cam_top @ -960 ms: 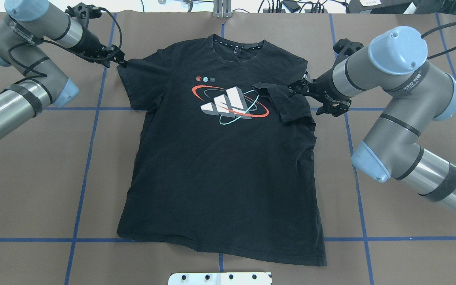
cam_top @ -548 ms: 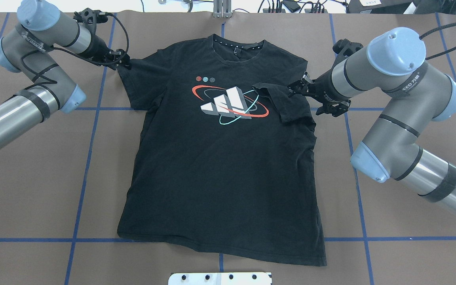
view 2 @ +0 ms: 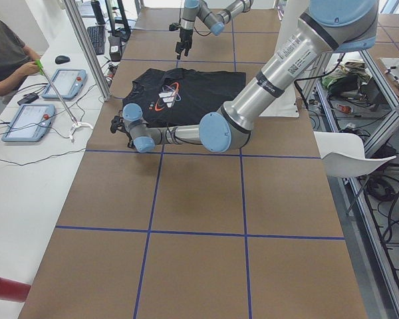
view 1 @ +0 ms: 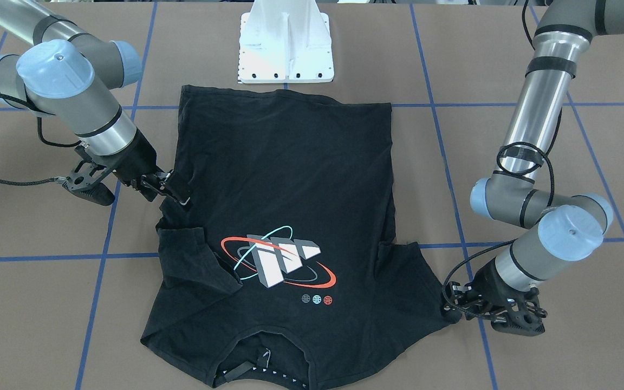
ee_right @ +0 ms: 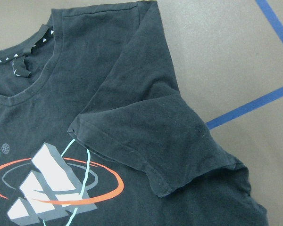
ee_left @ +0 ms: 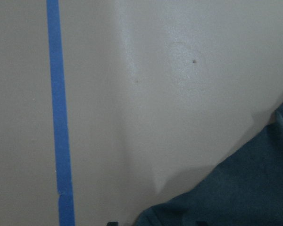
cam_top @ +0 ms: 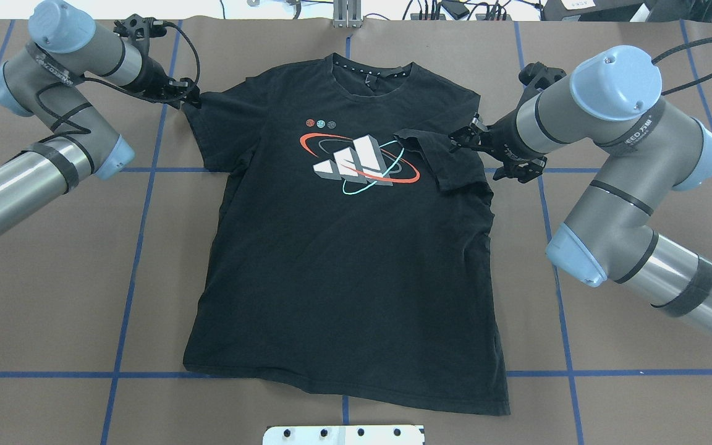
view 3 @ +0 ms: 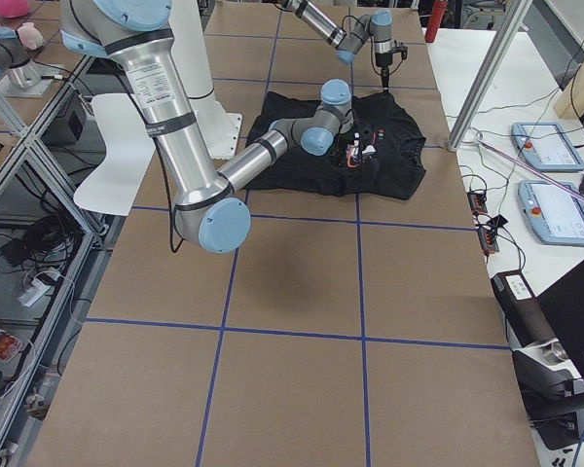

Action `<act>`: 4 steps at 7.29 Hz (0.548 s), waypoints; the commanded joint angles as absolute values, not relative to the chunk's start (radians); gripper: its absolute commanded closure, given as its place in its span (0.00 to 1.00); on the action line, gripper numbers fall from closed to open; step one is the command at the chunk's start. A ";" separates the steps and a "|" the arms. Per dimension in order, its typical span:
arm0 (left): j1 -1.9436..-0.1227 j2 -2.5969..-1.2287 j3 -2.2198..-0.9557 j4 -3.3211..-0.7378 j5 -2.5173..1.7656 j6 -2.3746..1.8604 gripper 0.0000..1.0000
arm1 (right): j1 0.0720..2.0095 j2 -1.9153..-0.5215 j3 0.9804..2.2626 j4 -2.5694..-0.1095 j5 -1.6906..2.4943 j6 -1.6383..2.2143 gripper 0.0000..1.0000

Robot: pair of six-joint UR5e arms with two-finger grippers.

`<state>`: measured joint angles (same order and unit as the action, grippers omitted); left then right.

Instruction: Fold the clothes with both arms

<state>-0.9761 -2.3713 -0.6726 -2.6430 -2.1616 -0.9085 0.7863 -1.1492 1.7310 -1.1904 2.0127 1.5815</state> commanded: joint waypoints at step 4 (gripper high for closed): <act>-0.976 -2.372 -0.673 -2.643 -2.161 -0.911 1.00 | 0.784 -1.150 1.729 -1.190 2.011 1.582 0.00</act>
